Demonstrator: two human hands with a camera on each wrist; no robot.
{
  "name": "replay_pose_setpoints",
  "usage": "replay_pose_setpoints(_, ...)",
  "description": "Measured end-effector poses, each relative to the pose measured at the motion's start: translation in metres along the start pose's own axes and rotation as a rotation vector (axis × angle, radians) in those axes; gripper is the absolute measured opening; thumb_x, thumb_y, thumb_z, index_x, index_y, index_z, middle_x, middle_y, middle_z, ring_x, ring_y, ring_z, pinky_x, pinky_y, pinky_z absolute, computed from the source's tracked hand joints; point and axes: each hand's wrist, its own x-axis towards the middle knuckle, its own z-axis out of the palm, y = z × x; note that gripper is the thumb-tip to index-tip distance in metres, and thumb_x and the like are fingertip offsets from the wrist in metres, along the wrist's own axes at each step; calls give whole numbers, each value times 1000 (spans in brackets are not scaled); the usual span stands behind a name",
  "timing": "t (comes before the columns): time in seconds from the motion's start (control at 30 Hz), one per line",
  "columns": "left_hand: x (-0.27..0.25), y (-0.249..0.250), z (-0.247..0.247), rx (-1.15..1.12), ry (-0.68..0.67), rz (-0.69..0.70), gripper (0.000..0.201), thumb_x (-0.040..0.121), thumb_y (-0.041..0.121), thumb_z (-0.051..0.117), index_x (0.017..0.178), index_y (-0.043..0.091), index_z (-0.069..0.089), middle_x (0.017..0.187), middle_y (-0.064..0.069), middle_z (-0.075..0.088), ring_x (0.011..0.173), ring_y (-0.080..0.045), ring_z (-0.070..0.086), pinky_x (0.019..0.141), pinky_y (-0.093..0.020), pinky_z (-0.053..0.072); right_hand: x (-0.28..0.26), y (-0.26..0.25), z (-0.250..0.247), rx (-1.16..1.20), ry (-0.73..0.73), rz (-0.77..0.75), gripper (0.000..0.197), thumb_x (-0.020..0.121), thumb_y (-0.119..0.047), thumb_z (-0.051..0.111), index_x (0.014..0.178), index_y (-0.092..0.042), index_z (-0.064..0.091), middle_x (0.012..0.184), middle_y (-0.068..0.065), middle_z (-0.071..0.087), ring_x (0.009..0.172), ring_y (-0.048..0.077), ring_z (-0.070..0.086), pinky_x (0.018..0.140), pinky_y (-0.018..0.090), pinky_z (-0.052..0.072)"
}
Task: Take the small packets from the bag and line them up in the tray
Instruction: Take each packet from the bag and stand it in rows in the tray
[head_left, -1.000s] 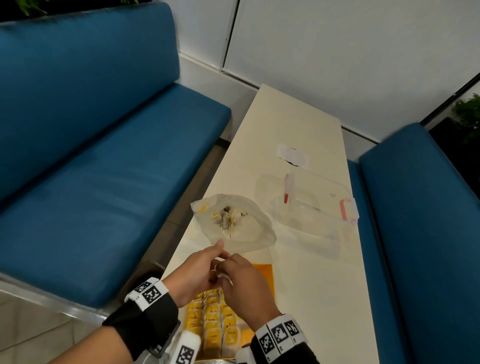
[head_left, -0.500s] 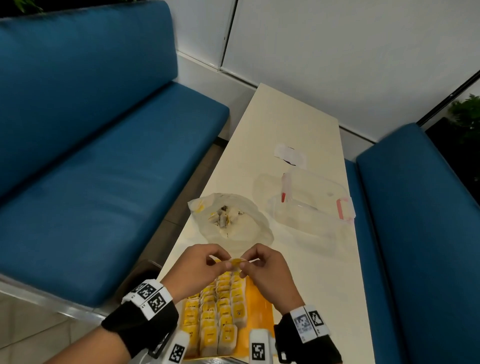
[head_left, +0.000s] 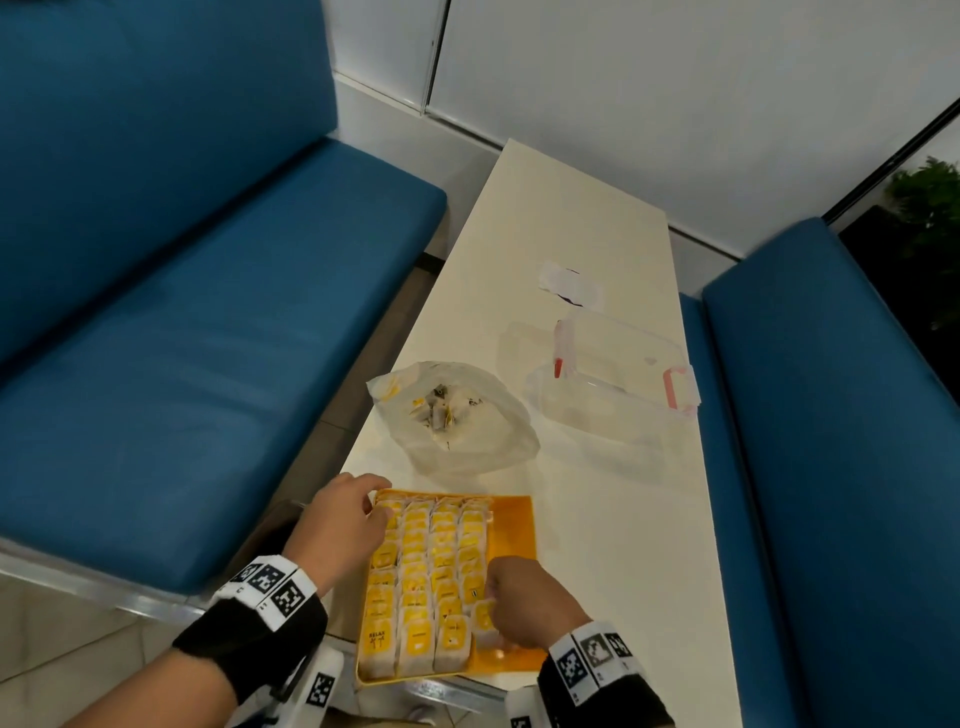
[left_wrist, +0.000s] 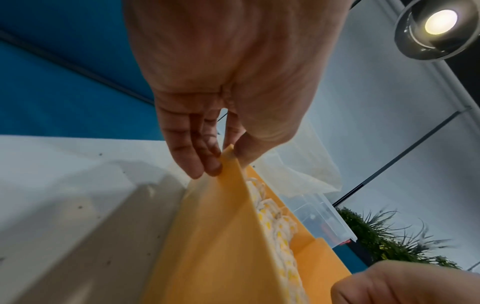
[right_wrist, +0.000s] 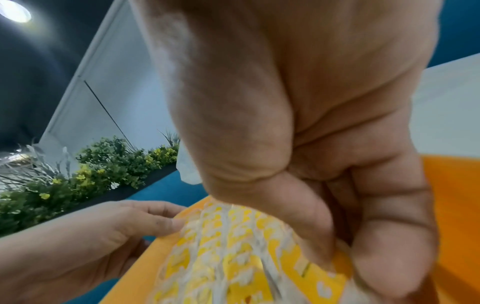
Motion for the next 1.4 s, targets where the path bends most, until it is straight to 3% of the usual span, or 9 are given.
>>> replay_pose_setpoints(0.17,0,-3,-4,-59,-26,-2,33,97,24,67,130,27,68,95,2,59,86,-9,59,77,-22,41,10,-3,12,19,38,92,27,92,-1,47,116,-8,58,122,9,60,112,26,61,82,28,49)
replay_pose_setpoints(0.37,1,-4,-4,-65,-46,3,32,98,25,65,130,29,68,96,0,60,87,-7,58,72,-20,39,15,-5,16,100,88,137,28,90,-5,61,117,-12,54,127,8,58,114,23,59,74,23,41)
replay_pose_setpoints(0.5,1,-5,-4,-71,-38,-3,35,98,28,65,133,29,67,98,1,59,89,-9,58,77,-22,41,19,-4,22,124,93,141,26,89,-5,63,104,-17,45,113,5,56,90,18,53,50,14,33)
replay_pose_setpoints(0.63,-2,-3,-9,1,-60,14,39,98,37,65,136,30,63,98,6,59,88,-5,57,73,-20,42,11,-9,16,193,142,137,30,91,-5,54,120,-10,49,120,9,60,98,23,63,47,16,35)
replay_pose_setpoints(0.77,-5,25,-27,111,116,208,23,98,38,62,119,33,70,94,17,58,80,0,56,74,-23,49,-7,-11,-31,412,428,88,24,86,-37,63,97,-23,47,93,4,67,79,24,71,62,34,57)
replay_pose_setpoints(0.93,27,74,-19,212,-1,511,25,102,31,52,123,29,67,125,14,60,115,-7,58,91,-25,48,8,-20,-97,474,733,4,53,85,-45,71,124,-20,45,112,-3,47,96,16,52,82,33,47)
replay_pose_setpoints(1.07,62,76,-19,360,-134,328,40,102,26,48,142,23,52,148,2,48,128,-24,55,99,-37,49,31,-31,-99,529,751,-58,1,91,-20,58,91,-20,57,83,6,70,69,23,69,66,43,59)
replay_pose_setpoints(1.23,74,80,-42,366,-33,228,34,98,20,48,131,20,58,135,0,56,114,-26,62,90,-35,52,15,-51,-93,526,833,-223,8,88,-18,54,81,-23,54,67,-2,64,61,19,65,59,41,56)
replay_pose_setpoints(1.4,99,107,-21,478,-229,247,37,100,33,50,133,20,62,135,-2,64,121,-22,60,100,-32,47,12,-61,-84,442,843,-305,15,92,-15,55,79,-21,51,64,-4,58,59,12,55,54,26,44)
